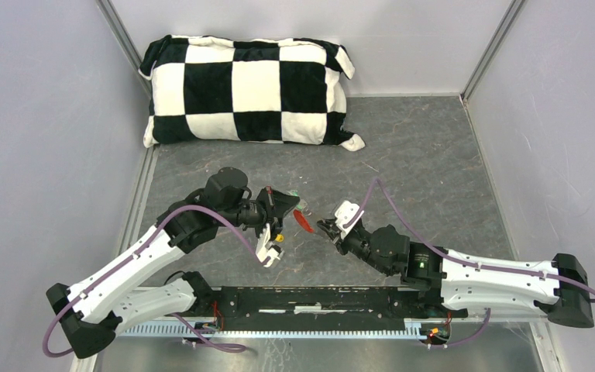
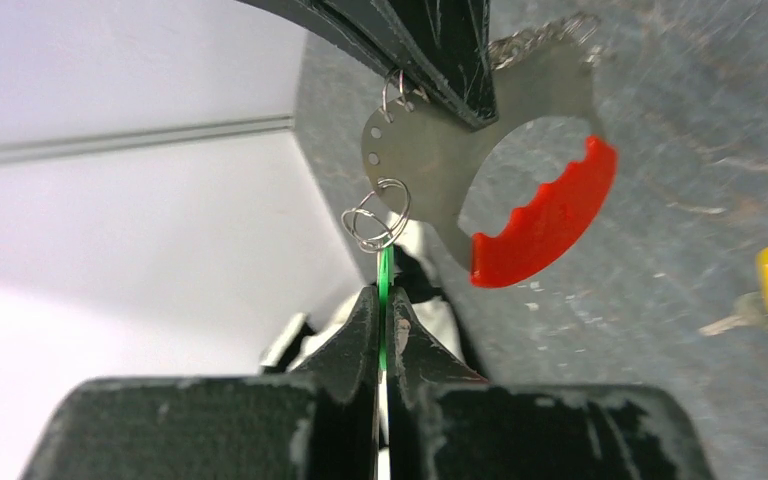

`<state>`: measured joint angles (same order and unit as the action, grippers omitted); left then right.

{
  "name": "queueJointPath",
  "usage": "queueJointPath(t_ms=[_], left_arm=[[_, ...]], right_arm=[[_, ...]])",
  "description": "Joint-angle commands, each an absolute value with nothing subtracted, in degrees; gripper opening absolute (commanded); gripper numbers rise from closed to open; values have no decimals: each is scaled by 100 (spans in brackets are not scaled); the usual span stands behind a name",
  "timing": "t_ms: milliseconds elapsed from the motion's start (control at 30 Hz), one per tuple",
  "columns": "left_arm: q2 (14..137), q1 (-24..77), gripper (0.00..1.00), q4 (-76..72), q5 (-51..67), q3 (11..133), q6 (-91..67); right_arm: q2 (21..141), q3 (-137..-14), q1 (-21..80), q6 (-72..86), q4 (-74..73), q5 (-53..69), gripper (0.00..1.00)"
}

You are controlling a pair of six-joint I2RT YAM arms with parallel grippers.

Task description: Put the keys on the keyring

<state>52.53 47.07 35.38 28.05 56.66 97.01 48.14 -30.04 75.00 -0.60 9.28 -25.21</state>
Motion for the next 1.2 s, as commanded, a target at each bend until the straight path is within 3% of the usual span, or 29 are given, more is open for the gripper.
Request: queueJointPath(t_ms=[0, 333, 600, 700, 800, 967, 1167], left_arm=[[5034, 4641, 2, 2343, 2119, 5395, 10989], [4887, 4641, 2, 410, 2199, 4695, 11610], [4898, 4641, 2, 710, 2625, 5265, 10212], [4850, 4641, 2, 740, 2861, 5335, 9870], [4782, 4641, 2, 700, 2929, 5255, 10002], [4583, 4641, 2, 523, 3076, 4826, 10886], [4386, 4641, 2, 573, 3322, 4720, 11031]], right_arm=[[4585, -3243, 7497, 200, 582, -2782, 1], [4387, -3136, 7497, 453, 688, -2755, 1], [3907, -2676, 7492, 392, 1243, -2550, 1], [4016, -2700, 7491, 347, 1259, -2411, 5], [4203, -2817, 7498, 295, 1226, -2305, 14], [4309, -3116, 7497, 131, 1175, -2051, 43], [4065, -3541, 7492, -181, 774, -1668, 67]])
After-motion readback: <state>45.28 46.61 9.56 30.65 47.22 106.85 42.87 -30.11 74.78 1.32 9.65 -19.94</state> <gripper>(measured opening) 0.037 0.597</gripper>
